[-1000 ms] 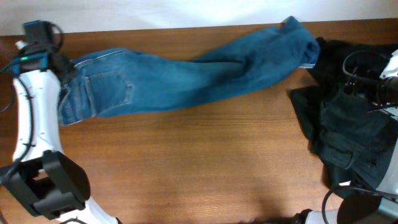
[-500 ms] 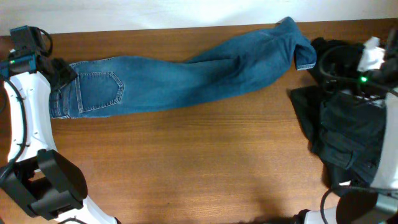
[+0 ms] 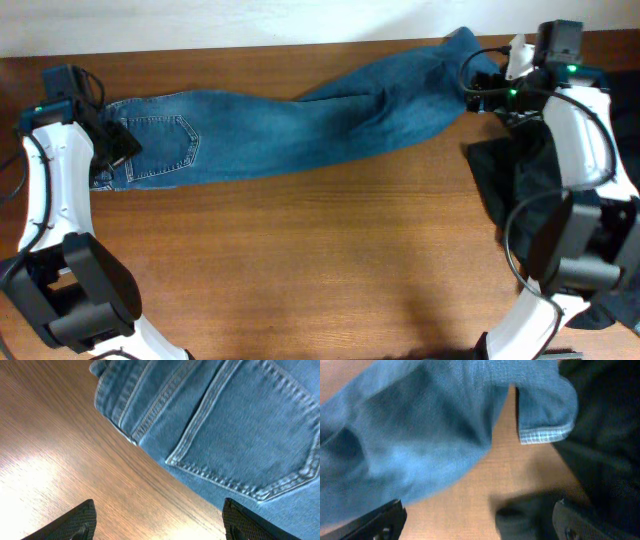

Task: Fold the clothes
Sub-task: 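Grasp the jeans leg hem with the right gripper and pull it right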

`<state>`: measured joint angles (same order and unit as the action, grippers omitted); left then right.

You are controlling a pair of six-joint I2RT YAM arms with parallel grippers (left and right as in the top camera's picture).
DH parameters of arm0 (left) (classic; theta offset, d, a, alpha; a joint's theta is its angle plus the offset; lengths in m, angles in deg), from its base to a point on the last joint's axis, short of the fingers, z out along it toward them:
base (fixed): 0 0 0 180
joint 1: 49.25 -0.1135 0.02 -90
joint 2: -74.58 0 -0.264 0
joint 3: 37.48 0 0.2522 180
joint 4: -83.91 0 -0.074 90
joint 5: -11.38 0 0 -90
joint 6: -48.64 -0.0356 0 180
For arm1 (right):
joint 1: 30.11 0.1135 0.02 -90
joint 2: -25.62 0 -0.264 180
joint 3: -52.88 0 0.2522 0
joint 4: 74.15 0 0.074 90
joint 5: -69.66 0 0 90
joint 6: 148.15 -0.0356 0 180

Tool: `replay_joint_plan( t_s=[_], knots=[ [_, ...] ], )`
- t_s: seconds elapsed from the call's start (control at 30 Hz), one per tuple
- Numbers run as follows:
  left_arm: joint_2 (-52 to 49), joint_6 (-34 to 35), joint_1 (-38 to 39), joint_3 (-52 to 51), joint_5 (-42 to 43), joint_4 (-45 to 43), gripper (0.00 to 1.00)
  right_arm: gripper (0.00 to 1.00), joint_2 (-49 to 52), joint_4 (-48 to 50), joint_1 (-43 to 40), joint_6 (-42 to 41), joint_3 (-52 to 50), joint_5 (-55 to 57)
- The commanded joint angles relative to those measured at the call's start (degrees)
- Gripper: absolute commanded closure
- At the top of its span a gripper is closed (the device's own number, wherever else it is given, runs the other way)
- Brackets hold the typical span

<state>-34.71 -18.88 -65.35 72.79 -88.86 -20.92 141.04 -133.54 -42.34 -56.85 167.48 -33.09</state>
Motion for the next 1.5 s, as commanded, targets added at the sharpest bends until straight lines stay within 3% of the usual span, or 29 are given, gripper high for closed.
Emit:
replay_joint_plan(
  t_s=[0.0, 0.2, 0.27, 0.47, 0.57, 0.77, 0.93, 1.17, 1.47],
  knots=[
    [-0.63, -0.28, 1.16, -1.70, 0.44, -0.09, 0.20, 0.01, 3.28, 4.48, 1.16, -1.79, 0.96, -2.93],
    [-0.63, -0.28, 3.56, -2.73, 0.42, -0.79, 0.20, 0.01, 9.11, 15.37, 2.75, -2.32, 0.96, -3.69],
    [-0.63, -0.28, 4.07, -2.73, 0.39, -0.83, 0.20, 0.05, 10.64, 17.31, 2.82, -3.61, 0.96, -3.08],
    [-0.63, -0.26, 5.33, -2.73, 0.42, -1.84, 0.20, 0.60, 14.32, 20.17, 2.84, -5.22, 0.96, -3.10],
    [-0.63, -0.28, 5.35, -2.73, 0.39, -2.03, 0.19, 0.96, 14.51, 20.11, 2.84, -5.22, 0.98, -2.51],
    [-0.63, -0.28, 5.33, -2.73, 0.37, -2.47, 0.19, 0.96, 9.40, 13.38, 2.84, -5.16, 3.50, -2.62],
    [-0.63, -1.84, 5.29, -2.73, -0.26, -2.62, 0.19, 0.96, -3.39, -12.35, 2.84, -5.18, 12.50, 2.71],
    [-0.63, -2.89, 5.18, -2.73, -0.22, -2.43, 0.19, 0.94, -15.32, -36.44, 2.84, -5.20, 15.10, 18.47],
    [-0.63, -2.89, 5.18, -2.73, -0.20, 1.51, 0.19, 0.87, -14.16, -48.72, 2.84, -4.57, 13.22, 22.99]
  ],
)
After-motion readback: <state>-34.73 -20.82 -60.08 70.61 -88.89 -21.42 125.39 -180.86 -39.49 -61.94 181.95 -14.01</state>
